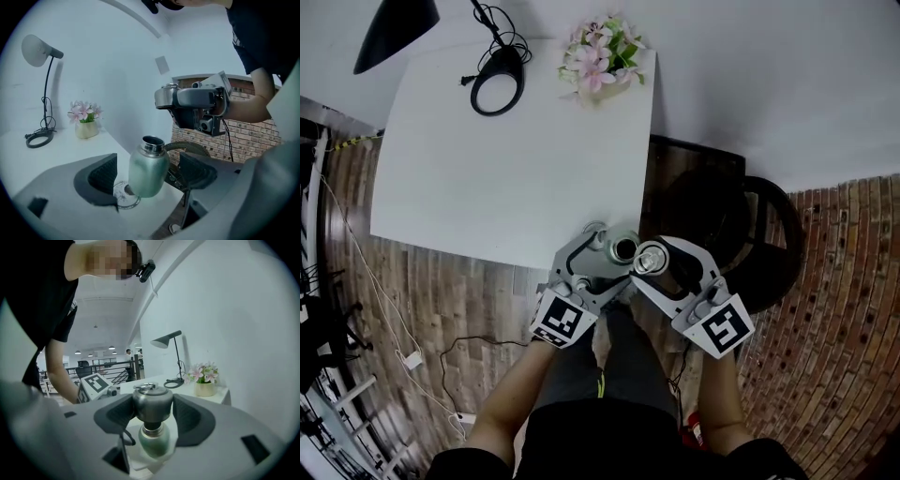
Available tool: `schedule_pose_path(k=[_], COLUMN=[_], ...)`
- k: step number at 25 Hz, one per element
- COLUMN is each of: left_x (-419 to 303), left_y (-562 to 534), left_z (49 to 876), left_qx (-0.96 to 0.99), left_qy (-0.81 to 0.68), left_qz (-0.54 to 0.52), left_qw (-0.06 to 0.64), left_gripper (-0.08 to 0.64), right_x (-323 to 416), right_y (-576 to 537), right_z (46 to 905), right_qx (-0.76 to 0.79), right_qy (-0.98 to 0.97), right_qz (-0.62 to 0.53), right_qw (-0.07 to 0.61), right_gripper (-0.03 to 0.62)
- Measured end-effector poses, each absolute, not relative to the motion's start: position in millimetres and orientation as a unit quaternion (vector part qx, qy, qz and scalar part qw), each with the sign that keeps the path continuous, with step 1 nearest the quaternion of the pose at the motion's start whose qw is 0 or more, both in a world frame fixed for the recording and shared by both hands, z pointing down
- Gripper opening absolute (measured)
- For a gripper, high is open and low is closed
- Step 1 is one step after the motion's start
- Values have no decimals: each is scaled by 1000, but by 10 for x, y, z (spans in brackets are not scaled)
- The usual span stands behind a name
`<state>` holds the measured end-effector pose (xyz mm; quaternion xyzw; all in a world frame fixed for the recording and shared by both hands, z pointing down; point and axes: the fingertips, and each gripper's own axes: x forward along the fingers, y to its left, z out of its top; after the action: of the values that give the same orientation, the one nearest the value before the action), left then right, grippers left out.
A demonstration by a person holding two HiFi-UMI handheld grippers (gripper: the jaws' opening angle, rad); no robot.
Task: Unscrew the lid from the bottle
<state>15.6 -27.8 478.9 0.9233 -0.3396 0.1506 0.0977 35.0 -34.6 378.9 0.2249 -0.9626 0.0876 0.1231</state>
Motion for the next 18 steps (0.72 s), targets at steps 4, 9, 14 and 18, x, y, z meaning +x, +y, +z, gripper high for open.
schedule_pose_path(k=[4, 9, 14, 18], left_x=[26, -103, -211, -285], left_y=[-153, -69, -128, -167], left_z=[4672, 4497, 4201, 4004], left_qx=[918, 912, 908, 907], left_qy=[-345, -354, -377, -389], left_qz=[158, 163, 142, 131], left_qw=[113, 127, 114, 97], left_gripper=[393, 391, 386, 242], right_x=[393, 444, 535, 597], right_y=[-304, -256, -312, -374], right_z=[3602, 3364, 3113, 2908], right_qx=[247, 268, 301, 322], right_qy=[-958, -952, -946, -942], right_qz=[79, 67, 49, 22], right_qw=[123, 130, 113, 94], right_gripper=[264, 264, 264, 264])
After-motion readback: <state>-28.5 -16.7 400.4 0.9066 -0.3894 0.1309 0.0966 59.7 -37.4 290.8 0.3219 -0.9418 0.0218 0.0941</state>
